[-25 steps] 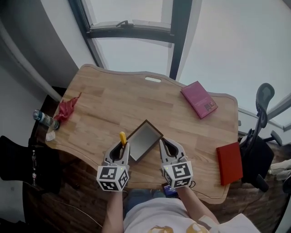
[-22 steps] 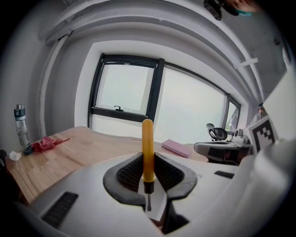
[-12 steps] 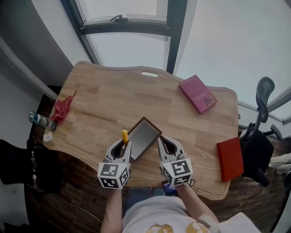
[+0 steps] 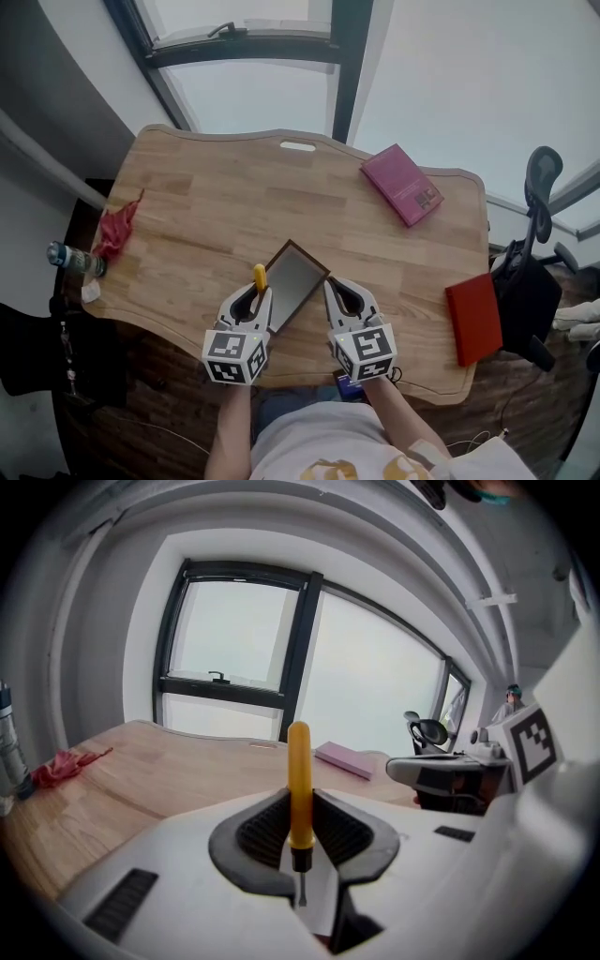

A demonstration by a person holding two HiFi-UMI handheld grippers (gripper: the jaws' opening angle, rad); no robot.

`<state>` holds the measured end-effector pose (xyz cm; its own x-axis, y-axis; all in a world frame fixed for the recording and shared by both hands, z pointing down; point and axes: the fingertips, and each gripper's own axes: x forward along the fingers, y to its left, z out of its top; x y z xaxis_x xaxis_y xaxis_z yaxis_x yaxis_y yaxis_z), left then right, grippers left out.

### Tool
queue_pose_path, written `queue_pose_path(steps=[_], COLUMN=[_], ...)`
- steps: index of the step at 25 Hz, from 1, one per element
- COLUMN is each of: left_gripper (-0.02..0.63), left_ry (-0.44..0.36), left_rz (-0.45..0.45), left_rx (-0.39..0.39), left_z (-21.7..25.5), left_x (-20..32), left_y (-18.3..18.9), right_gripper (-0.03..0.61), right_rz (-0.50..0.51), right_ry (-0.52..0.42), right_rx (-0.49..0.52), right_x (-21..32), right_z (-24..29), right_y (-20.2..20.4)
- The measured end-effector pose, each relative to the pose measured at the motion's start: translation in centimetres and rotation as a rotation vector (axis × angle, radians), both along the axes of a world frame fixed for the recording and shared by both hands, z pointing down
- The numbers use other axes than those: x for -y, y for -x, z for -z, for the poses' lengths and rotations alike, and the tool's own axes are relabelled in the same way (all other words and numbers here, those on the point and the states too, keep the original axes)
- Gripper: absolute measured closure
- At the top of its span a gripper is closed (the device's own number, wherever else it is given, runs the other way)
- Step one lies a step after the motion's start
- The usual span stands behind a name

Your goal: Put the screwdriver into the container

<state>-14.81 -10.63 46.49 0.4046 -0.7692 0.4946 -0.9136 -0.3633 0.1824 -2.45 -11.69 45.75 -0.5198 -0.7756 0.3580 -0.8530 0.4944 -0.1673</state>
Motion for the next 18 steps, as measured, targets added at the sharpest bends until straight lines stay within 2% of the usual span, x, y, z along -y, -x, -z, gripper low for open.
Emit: queue_pose_path(steps=[18], left_gripper=[0.535], left_ry=[0.091], left_rz=[-0.098], left_rx=[0.012], left_z=[-4.2], left_x=[1.5], left_y=[-1.7], right_gripper=[0.546], right_rz=[-0.042], right_ry=[0.082], right_rx=[-0.015], right_x=[0.9], right_z=[-3.5], right_y=[-0.2])
